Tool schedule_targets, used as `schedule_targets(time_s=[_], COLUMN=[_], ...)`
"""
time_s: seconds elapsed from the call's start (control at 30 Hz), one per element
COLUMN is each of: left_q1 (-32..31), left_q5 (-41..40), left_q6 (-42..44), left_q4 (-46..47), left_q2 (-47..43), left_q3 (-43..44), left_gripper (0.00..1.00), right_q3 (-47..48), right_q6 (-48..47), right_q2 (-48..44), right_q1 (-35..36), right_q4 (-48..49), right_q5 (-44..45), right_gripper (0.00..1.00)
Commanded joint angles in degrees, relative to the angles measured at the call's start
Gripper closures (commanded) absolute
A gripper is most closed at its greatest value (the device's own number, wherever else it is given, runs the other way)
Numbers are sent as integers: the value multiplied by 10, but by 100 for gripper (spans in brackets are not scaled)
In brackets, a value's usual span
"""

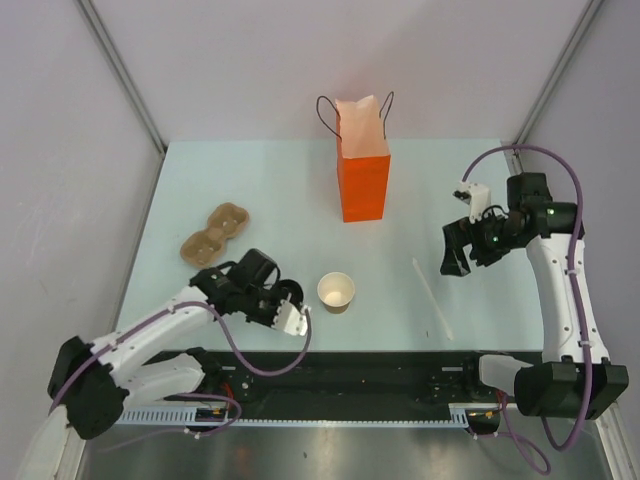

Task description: Pack the takeout coffee

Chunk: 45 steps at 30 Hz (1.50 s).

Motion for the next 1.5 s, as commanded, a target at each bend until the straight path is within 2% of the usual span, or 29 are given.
schedule_targets(time_s=[0.0,0.03,0.07,0.13,0.17,0.2,0.27,0.3,0.33,0.4,0.47,0.5,0.6,0.63,0.67,0.7,0.77,0.8,0.9,1.1,1.23,1.43,1.47], left_q1=[53,74,80,84,84,84,84,84,84,84,89,92,98,98,98,97,98,98,97,97,98,98,99], left_q5=[146,178,205,288,314,338,396,413,442,470,512,528,569,576,589,594,607,608,607,593,570,551,551], left_q6=[-129,-154,-180,-280,-315,-400,-483,-570,-615,-725,-772,-831,-968,-1001,-1068,-1101,-1188,-1215,-1285,-1358,-1400,-1456,-1488], left_q4=[-122,-152,-163,-167,-157,-135,-47,-10,74,162,202,232,395,429,468,540,608,670,761,836,848,822,835], left_q2=[-64,-64,-63,-47,-42,-40,-36,-36,-36,-30,-20,-17,-8,-5,1,3,9,13,17,24,37,66,81], left_q3=[165,199,270,336,383,397,416,417,412,403,400,393,366,355,347,340,323,318,302,282,255,244,241], left_gripper=[100,100,100,100,100,100,100,100,100,100,100,100,100,100,100,100,100,100,100,100,100,100,100], right_q3=[119,138,164,233,254,273,313,320,321,303,243,222,143,130,114,113,116,116,116,110,97,69,46], right_q6=[-15,-10,-5,6,23,32,59,68,70,59,72,92,117,130,143,159,175,179,188,164,118,-21,-39], right_q2=[1,4,7,16,17,18,13,-2,-12,-41,-98,-117,-193,-207,-222,-224,-218,-214,-192,-166,-166,-180,-185], right_q1=[0,2,4,4,5,5,7,8,9,12,12,13,14,14,14,13,13,14,14,54,107,252,273], right_q4=[-27,-29,-29,-29,-20,-11,25,41,57,102,173,196,269,306,320,329,343,344,340,355,396,440,447], right_q5=[-38,-55,-66,-104,-118,-129,-154,-157,-171,-188,-191,-193,-218,-219,-215,-211,-208,-215,-234,-210,-160,-44,-31], right_gripper=[0,0,0,0,0,0,0,0,0,0,0,0,0,0,0,0,0,0,0,7,10,17,18])
